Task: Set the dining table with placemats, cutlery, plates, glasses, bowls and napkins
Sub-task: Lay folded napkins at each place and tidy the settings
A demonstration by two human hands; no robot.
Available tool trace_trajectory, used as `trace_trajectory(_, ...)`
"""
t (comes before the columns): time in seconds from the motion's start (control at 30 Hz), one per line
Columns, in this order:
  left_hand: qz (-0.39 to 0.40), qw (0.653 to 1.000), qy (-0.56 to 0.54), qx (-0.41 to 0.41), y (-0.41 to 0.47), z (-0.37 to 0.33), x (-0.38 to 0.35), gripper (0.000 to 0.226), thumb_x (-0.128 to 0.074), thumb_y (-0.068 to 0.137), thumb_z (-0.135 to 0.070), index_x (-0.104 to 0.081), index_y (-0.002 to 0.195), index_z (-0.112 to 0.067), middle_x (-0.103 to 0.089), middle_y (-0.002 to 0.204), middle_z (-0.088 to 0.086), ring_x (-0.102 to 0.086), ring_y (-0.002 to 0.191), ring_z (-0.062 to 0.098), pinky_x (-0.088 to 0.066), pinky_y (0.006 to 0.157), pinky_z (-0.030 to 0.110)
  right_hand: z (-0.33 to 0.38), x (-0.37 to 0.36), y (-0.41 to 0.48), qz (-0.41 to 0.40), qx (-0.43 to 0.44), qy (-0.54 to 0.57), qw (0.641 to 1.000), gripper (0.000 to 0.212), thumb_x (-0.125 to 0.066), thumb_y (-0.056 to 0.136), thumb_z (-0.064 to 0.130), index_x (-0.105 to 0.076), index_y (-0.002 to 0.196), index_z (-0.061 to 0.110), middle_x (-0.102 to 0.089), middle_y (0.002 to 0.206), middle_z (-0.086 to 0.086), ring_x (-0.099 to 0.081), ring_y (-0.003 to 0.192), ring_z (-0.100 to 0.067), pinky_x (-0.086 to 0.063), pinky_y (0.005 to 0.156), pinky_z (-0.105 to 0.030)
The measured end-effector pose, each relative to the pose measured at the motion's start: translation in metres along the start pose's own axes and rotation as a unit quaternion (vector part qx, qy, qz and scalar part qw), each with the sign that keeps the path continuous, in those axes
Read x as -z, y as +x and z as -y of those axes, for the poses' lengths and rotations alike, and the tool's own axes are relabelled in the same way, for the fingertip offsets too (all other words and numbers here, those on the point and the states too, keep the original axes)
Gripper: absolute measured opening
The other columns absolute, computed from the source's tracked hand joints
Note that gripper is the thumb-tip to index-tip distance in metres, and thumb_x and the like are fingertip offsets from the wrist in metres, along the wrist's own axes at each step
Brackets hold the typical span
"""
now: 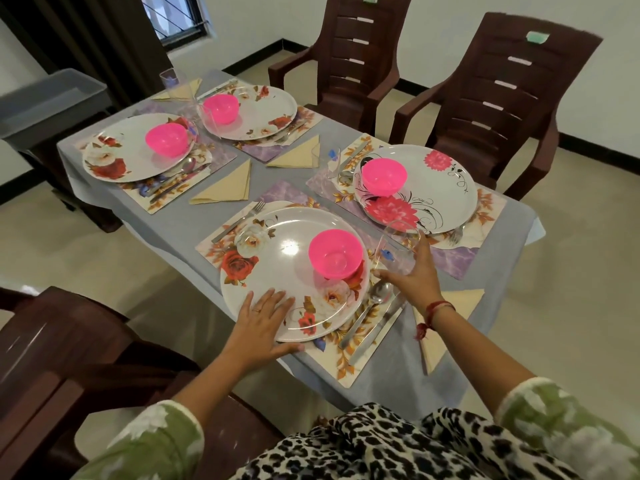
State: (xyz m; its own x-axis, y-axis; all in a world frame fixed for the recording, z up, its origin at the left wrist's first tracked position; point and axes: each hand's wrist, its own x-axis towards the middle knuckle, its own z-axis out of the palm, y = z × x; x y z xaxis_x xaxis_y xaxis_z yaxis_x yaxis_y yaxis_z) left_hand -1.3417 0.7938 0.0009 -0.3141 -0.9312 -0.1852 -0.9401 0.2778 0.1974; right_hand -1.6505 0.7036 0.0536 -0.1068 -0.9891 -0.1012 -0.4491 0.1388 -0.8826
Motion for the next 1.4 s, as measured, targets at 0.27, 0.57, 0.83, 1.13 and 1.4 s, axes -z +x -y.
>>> trace_trajectory(0.27, -0.031, 0.999, -0.002, -0.015, 0.009, 0.005, -0.003, 0.087, -0.024, 0.081, -0.084, -0.031, 0.147, -0.027, -0.040, 0.150, 0.004, -0.035, 0.140, 0.028, -0.008, 0.117, 0.054, 0.007, -0.005, 0.015, -0.035, -0.012, 0.030, 0.999, 0.070, -0.079, 0.074, 0.036, -0.041, 0.130, 0.020, -0.051, 0.131, -0.005, -0.048, 0.120, -0.023, -0.042, 0.094, -0.033)
trace_trajectory(0.57, -0.040, 0.999, -0.019, -0.019, 0.012, 0.008, -0.006, 0.088, -0.027, 0.080, -0.085, -0.032, 0.147, -0.028, -0.038, 0.152, 0.003, -0.031, 0.142, 0.027, -0.005, 0.114, 0.054, 0.004, -0.001, 0.016, -0.028, 0.003, 0.006, 1.000, 0.067, -0.079, 0.074, 0.038, -0.043, 0.127, 0.017, -0.053, 0.128, -0.005, -0.049, 0.114, -0.019, -0.042, 0.090, -0.030)
trace_trajectory(0.83, -0.133, 0.981, -0.131, 0.044, 0.025, -0.012, 0.020, 0.089, -0.016, 0.080, -0.083, -0.045, 0.139, -0.023, -0.040, 0.149, 0.006, -0.025, 0.144, 0.028, -0.002, 0.116, 0.056, 0.004, 0.007, 0.009, -0.016, 0.017, 0.017, 1.000, 0.108, -0.086, 0.064, 0.034, -0.018, 0.148, 0.027, -0.023, 0.152, -0.003, -0.027, 0.138, -0.022, -0.031, 0.107, -0.038)
trace_trajectory(1.13, -0.099, 0.953, -0.243, 0.154, 0.115, -0.054, 0.050, 0.128, -0.074, 0.056, -0.073, -0.011, 0.151, -0.015, -0.025, 0.154, 0.009, -0.025, 0.141, 0.027, -0.028, 0.112, 0.044, 0.005, 0.006, 0.011, -0.023, 0.025, 0.011, 0.999, 0.109, -0.087, 0.062, 0.035, -0.022, 0.148, 0.026, -0.028, 0.151, -0.003, -0.031, 0.136, -0.019, -0.030, 0.109, -0.035)
trace_trajectory(1.4, -0.128, 0.949, -0.257, 0.128, 0.132, -0.064, 0.047, 0.113, -0.070, 0.050, -0.075, -0.031, 0.140, -0.018, -0.045, 0.133, 0.003, -0.044, 0.120, 0.022, -0.040, 0.096, 0.037, 0.008, 0.012, 0.022, -0.018, 0.053, 0.001, 0.998, 0.062, -0.082, 0.070, 0.035, -0.041, 0.115, 0.034, -0.052, 0.115, 0.006, -0.050, 0.106, -0.012, -0.048, 0.093, -0.034)
